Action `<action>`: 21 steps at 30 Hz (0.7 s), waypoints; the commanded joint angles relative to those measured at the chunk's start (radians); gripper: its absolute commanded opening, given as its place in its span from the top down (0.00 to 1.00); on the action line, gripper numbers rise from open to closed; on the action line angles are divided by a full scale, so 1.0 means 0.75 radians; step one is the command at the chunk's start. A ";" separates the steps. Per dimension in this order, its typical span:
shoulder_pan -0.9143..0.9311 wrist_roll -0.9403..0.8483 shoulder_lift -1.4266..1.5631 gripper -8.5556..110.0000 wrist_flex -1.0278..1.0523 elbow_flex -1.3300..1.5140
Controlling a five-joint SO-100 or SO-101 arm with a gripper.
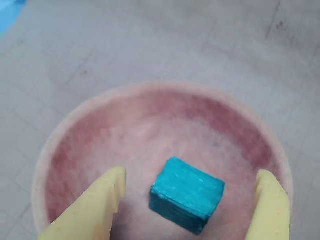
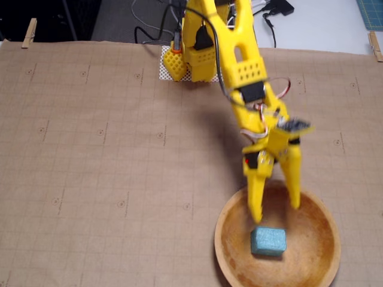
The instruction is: Grasp a blue block and put it in the bowl.
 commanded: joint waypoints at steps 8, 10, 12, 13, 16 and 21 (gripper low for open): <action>0.088 0.000 0.763 0.67 0.080 0.364; 0.119 0.000 0.865 0.67 0.186 0.389; 0.153 0.002 0.974 0.67 0.305 0.407; 0.174 0.002 1.031 0.67 0.368 0.409; 0.219 0.002 1.199 0.67 0.550 0.409; 0.319 0.004 1.448 0.67 0.826 0.411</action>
